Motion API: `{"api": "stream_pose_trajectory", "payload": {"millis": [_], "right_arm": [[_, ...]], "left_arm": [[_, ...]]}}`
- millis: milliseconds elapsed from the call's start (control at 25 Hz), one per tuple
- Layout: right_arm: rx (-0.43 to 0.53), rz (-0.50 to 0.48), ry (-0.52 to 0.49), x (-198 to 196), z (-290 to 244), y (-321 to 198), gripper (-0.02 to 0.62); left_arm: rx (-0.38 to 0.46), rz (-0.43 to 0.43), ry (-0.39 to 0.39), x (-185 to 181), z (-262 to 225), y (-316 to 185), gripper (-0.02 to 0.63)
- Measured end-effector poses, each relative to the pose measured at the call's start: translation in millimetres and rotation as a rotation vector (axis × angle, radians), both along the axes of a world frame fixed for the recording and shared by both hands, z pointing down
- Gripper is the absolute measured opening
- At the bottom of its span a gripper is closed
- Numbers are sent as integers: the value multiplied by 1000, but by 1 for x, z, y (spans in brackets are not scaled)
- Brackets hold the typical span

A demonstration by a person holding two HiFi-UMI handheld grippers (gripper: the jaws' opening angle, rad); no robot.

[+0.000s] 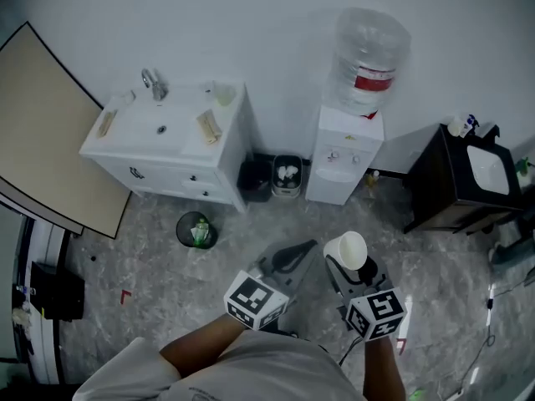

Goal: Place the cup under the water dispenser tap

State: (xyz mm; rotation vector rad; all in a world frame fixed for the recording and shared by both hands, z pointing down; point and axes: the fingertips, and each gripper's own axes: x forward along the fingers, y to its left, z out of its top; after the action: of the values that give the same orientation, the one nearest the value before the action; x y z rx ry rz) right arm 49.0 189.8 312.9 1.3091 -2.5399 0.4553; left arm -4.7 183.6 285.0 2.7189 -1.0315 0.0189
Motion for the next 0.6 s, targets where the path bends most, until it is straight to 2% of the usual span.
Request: {"api": "stream_pose_trajectory", "payload": {"millis": [280,600], "right_arm": [[-11,95,0,-7,26,-104,259],[-29,151,53,26,80,-212,259]], "left_arm": [[9,74,17,-6,14,-107,3],[9,92,13,20,43,-207,3]]}}
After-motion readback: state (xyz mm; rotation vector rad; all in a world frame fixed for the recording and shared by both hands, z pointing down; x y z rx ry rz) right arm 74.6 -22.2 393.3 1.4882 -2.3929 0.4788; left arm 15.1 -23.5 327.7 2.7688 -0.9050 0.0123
